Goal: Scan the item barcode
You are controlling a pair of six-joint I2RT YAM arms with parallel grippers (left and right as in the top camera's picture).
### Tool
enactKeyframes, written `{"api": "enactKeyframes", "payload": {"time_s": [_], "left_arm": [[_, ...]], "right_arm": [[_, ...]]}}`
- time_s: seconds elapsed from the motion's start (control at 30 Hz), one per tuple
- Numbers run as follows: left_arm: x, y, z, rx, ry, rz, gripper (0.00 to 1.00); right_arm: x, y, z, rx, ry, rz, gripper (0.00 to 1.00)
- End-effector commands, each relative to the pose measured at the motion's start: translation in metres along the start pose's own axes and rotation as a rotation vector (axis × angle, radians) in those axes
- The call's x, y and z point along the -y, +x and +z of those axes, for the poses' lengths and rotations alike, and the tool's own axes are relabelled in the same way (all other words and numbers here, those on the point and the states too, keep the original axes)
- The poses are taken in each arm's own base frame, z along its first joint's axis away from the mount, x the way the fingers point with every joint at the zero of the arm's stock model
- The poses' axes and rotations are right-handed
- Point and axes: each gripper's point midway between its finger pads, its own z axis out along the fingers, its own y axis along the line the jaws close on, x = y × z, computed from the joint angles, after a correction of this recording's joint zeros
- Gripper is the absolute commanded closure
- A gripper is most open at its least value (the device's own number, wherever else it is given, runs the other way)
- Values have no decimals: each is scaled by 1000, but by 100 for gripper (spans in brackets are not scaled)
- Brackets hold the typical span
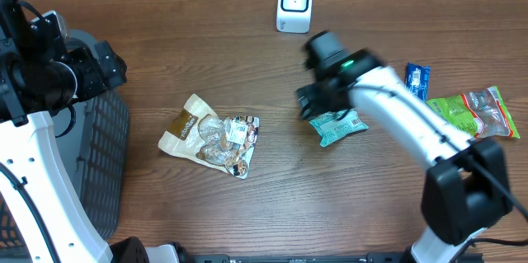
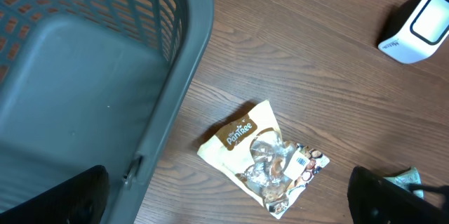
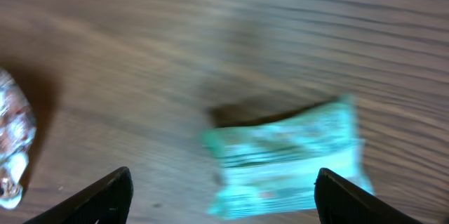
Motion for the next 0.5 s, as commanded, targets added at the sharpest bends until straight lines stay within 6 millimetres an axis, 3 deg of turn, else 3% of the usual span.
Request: {"api": "enactKeyframes", "payload": {"time_s": [0.0, 0.07, 0.17, 0.23, 0.37, 0.4, 0.47], "left_arm": [[4, -2, -8, 27, 14, -9, 0], [4, -2, -8, 26, 14, -9, 1], [4, -2, -8, 27, 14, -9, 0], [4, -2, -8, 27, 14, -9, 0], [4, -2, -8, 27, 14, -9, 0], [4, -2, -8, 27, 14, -9, 0], [4, -2, -8, 27, 14, -9, 0]], "right_arm": [[28, -13, -16, 29, -116, 78, 16], [44, -14, -17, 30, -167, 108, 14], [53, -11, -19, 21, -298, 152, 15], [51, -5, -17, 2, -374, 186, 19], [32, 25, -4, -103, -449, 202, 33], [30, 32, 1, -125, -438, 198, 41], [30, 48, 13, -170, -397, 193, 72]]}}
